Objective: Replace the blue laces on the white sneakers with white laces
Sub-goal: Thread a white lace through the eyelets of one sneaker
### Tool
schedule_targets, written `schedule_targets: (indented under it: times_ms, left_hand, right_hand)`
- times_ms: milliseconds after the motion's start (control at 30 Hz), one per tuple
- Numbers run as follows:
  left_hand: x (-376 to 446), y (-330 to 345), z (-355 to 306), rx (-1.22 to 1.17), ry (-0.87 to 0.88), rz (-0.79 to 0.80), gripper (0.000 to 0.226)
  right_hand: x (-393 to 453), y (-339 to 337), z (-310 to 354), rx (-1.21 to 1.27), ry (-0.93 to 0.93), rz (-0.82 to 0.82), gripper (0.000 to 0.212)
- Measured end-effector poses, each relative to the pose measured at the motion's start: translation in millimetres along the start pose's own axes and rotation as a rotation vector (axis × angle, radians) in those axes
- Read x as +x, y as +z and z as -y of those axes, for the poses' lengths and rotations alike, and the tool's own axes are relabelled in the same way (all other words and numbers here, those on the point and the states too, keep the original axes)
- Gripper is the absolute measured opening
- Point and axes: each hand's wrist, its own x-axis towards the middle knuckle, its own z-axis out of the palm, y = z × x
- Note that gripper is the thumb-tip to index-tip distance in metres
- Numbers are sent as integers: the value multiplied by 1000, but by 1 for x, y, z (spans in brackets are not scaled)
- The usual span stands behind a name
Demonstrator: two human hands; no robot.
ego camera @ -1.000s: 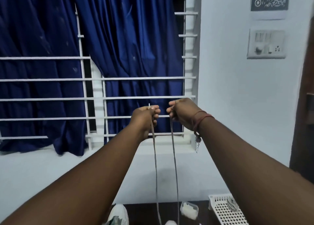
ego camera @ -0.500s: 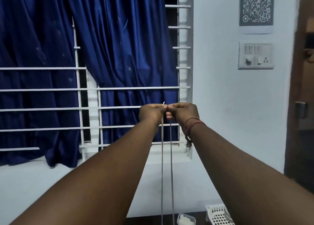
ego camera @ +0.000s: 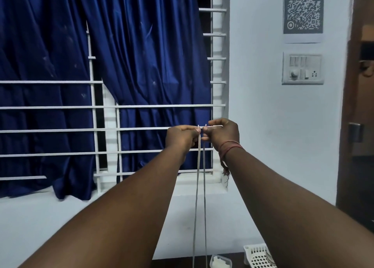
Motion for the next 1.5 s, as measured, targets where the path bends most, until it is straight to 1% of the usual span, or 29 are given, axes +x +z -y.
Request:
schedule_targets:
  times_ms: [100,200,300,600,733,833,933,1000,1100,1200,1300,1400,1500]
  left_hand:
    - [2,-2,-3,19,-3,-10,5]
    - [5,-4,-2,44,5,-16,5]
    - [6,-5,2,38,11,-20,5]
    - [13,-4,-3,56,51,-45,4]
    - [15,-1,-6,67,77,-42,6]
    - [16,-1,-6,56,100,-73,4]
    - [13,-2,3,60,82,-71,4]
    - [7,-5,18,75,51,-69,6]
    - [-10,-10,55,102,-18,-81,10]
    - [-33,-20,101,79,-122,-39,13]
    - [-60,-33,150,230,-166,-11,14]
    - [-90,-45,198,421,-166,38,16]
    - [-120,-54,250,548,-266,146,15]
  right_hand:
    - [0,0,-1,4,11,35,19]
    - [-1,2,-1,-6,8,56,25]
    - [-3,5,2,8,13,41,29]
    - [-1,3,6,-42,-8,10,27]
    - [2,4,10,-17,-28,-9,29]
    - [3,6,10,-12,-29,-18,29]
    - [0,5,4,-36,-24,-11,27]
    - [-5,4,-9,-103,-44,-9,23]
    - [-14,0,-46,-213,-51,0,15]
    - [-35,-9,-89,-229,4,50,20]
    - [-68,-20,-129,-182,87,120,20]
    - [-99,-32,-169,-228,105,152,14]
    - [-127,-42,-215,-229,236,209,13]
